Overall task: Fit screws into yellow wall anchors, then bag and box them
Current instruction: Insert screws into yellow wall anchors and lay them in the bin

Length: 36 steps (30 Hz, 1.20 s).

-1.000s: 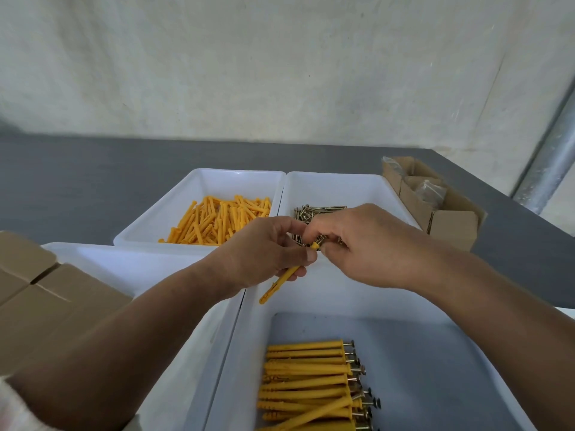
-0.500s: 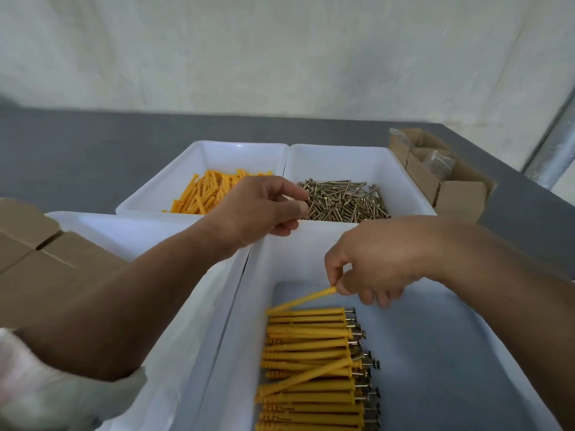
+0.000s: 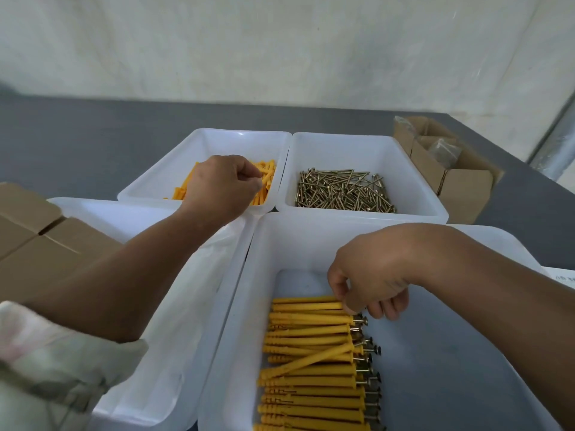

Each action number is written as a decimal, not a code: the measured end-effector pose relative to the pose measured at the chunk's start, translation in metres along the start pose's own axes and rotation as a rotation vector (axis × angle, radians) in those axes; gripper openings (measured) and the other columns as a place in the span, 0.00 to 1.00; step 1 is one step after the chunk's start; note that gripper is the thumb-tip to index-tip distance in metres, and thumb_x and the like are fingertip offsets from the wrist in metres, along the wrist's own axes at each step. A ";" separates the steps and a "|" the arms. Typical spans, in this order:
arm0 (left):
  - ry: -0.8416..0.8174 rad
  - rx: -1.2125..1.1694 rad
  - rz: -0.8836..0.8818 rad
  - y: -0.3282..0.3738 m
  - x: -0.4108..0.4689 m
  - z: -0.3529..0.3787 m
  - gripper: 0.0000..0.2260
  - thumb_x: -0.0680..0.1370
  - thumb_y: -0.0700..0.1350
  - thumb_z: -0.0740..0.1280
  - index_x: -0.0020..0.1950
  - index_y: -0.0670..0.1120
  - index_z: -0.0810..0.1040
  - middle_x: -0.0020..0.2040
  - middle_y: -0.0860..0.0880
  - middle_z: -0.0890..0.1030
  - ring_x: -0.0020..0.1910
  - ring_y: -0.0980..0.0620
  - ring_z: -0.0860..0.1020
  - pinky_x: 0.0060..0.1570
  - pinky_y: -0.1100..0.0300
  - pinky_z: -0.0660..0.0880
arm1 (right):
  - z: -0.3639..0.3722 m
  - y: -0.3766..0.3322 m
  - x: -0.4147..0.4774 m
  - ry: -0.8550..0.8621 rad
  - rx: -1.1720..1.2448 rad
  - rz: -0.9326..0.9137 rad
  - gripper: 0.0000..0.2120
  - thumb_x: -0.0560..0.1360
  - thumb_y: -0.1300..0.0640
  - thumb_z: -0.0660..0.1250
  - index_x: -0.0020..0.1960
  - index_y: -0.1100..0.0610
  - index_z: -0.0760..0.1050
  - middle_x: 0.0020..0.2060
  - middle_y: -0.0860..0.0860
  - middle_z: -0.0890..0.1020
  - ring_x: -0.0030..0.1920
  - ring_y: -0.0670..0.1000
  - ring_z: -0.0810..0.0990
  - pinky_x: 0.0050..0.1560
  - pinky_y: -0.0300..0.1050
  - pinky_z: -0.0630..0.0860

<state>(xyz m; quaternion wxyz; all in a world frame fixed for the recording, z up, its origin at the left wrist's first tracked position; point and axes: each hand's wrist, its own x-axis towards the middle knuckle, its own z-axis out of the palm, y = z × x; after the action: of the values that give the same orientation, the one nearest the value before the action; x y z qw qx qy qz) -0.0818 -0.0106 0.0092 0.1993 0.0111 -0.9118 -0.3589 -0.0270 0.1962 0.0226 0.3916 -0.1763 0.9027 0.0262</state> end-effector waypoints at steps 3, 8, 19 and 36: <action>0.014 0.116 0.019 -0.007 0.004 0.003 0.06 0.74 0.45 0.68 0.47 0.51 0.83 0.36 0.60 0.78 0.38 0.59 0.75 0.34 0.72 0.66 | 0.001 -0.001 0.002 -0.006 -0.024 0.008 0.11 0.80 0.55 0.65 0.60 0.59 0.76 0.44 0.57 0.84 0.35 0.52 0.81 0.37 0.42 0.81; -0.050 0.273 0.062 -0.016 0.007 0.006 0.07 0.76 0.49 0.67 0.50 0.50 0.83 0.38 0.57 0.77 0.44 0.54 0.73 0.34 0.64 0.65 | -0.001 0.000 0.002 0.000 0.006 -0.003 0.13 0.79 0.55 0.67 0.62 0.57 0.75 0.45 0.57 0.84 0.36 0.52 0.81 0.38 0.42 0.81; -0.260 0.483 0.033 -0.020 0.010 0.011 0.23 0.81 0.60 0.53 0.38 0.48 0.77 0.39 0.50 0.75 0.46 0.46 0.74 0.40 0.55 0.65 | -0.039 0.036 -0.010 0.922 0.228 -0.052 0.16 0.77 0.42 0.62 0.39 0.51 0.77 0.32 0.48 0.81 0.35 0.47 0.80 0.34 0.42 0.72; -0.305 0.614 -0.058 -0.025 0.012 0.010 0.25 0.78 0.68 0.49 0.52 0.47 0.70 0.47 0.46 0.74 0.48 0.45 0.73 0.44 0.51 0.67 | -0.031 0.069 0.044 0.537 0.381 0.216 0.36 0.77 0.28 0.44 0.77 0.48 0.63 0.78 0.51 0.59 0.77 0.55 0.57 0.73 0.52 0.55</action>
<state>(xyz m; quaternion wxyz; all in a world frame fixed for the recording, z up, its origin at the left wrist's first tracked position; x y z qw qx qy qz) -0.0995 -0.0245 -0.0090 0.0378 0.0427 -0.9959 -0.0708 -0.0998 0.2416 0.0066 0.1609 -0.0042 0.9756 -0.1491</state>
